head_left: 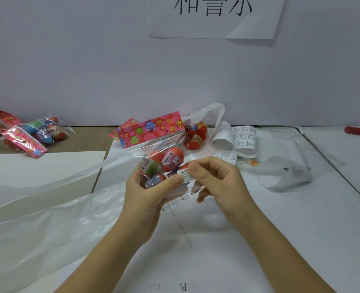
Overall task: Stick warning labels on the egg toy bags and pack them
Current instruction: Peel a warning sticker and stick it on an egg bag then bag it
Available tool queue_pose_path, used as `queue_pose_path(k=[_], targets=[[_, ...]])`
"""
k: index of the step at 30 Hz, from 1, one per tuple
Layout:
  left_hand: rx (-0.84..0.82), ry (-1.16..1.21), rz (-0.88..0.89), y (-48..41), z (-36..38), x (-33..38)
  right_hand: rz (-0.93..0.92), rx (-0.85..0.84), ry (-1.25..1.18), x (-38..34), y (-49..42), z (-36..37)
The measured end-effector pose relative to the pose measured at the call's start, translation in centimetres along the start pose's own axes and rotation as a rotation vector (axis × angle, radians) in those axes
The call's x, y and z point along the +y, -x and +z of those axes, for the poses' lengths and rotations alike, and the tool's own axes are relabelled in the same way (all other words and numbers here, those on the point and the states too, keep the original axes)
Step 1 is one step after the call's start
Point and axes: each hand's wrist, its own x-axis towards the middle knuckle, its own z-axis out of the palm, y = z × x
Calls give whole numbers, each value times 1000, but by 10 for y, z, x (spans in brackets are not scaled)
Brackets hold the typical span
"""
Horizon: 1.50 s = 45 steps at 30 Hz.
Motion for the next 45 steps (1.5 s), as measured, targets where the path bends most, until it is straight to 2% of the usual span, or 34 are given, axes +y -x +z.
queue_pose_path(k=[8, 13, 18, 26, 30, 38, 45], targets=[[5, 13, -8, -1, 2, 1, -21, 27, 51, 1, 1, 3], [14, 68, -29, -1, 2, 3, -11, 42, -12, 1, 1, 2], [41, 83, -10, -1, 0, 5, -9, -1, 17, 2, 0, 1], [66, 73, -52, -4, -2, 6, 109, -48, -252, 6, -2, 2], [43, 61, -36, -4, 0, 4, 102, -83, -251, 10, -2, 8], [152, 239, -31, -6, -2, 8, 82, -79, -224, 14, -3, 5], [105, 111, -58, -7, -6, 6, 114, -43, -212, 10, -2, 6]])
